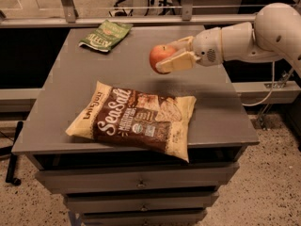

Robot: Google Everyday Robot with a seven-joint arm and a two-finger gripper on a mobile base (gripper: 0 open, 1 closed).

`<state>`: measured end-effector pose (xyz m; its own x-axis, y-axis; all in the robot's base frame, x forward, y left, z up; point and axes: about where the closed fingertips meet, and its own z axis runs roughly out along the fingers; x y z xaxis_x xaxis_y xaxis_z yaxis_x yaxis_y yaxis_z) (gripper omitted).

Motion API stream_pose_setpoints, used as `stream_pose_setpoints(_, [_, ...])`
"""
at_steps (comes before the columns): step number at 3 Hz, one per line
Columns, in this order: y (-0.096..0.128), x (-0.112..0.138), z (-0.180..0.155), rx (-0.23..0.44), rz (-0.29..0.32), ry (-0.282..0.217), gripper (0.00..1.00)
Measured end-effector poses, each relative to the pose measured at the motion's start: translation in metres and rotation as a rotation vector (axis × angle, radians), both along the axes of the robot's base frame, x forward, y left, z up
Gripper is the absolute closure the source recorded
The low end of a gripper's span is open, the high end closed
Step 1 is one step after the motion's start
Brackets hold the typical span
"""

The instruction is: Move apple near brown chip bag

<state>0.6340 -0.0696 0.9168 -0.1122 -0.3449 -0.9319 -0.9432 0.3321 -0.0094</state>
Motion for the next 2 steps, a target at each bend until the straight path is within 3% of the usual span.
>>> stream_pose_setpoints(1, [-0.016, -0.019, -0.009, -0.001, 0.033, 0.027, 1.0])
stream_pose_setpoints(2, [-0.048, -0.02, -0.018, -0.009, 0.065, 0.018, 1.0])
